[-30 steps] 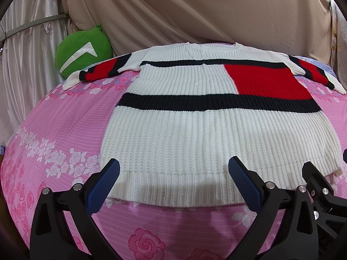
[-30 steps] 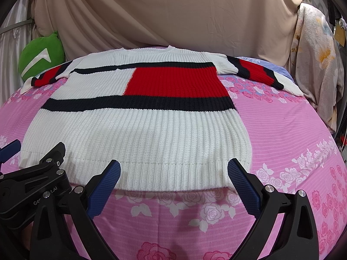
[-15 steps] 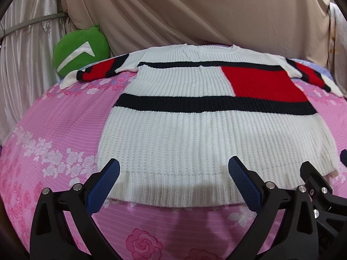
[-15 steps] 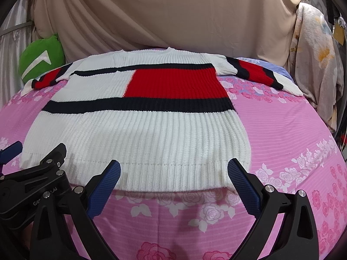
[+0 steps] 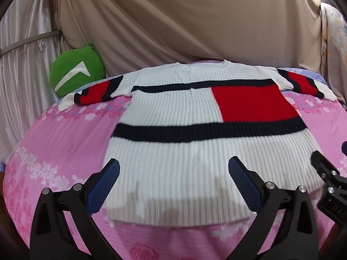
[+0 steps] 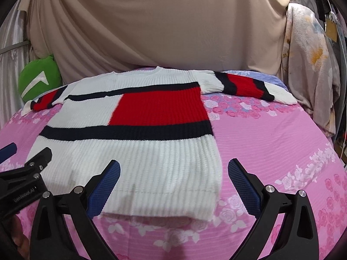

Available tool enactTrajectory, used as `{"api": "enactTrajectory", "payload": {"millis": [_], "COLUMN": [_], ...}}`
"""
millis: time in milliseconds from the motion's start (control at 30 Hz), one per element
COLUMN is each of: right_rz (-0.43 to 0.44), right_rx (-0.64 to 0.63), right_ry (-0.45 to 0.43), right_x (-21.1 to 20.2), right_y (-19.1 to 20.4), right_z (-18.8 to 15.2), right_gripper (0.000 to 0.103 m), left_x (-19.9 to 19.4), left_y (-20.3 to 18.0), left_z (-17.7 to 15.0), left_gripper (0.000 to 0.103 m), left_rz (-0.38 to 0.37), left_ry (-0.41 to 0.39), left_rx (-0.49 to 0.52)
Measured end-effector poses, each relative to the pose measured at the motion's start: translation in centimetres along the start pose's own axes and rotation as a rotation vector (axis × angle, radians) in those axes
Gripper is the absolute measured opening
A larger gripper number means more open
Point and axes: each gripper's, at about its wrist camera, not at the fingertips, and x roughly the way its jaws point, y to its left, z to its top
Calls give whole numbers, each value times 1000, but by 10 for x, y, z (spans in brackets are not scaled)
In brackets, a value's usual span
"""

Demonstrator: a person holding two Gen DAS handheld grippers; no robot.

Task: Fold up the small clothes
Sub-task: 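Reach the right tool to the striped sleeve while the left tool moves over the body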

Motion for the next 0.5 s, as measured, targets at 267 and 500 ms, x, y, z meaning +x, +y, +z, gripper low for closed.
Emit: {"api": "enactTrajectory", "payload": {"millis": [267,500], "right_rz": [-21,-84], "right_rx": [130,275], "right_ry": [-2,49], "right_x": [33,105], "right_y": [-61,-167], "right_z": [52,101], "right_gripper": [98,96], "left_x": [42,65], "left_y": [-5,9], "left_z": [50,71], "left_gripper": [98,98], "left_rz": [-19,1], "left_ry": [68,68], "left_rx": [4,-6]}}
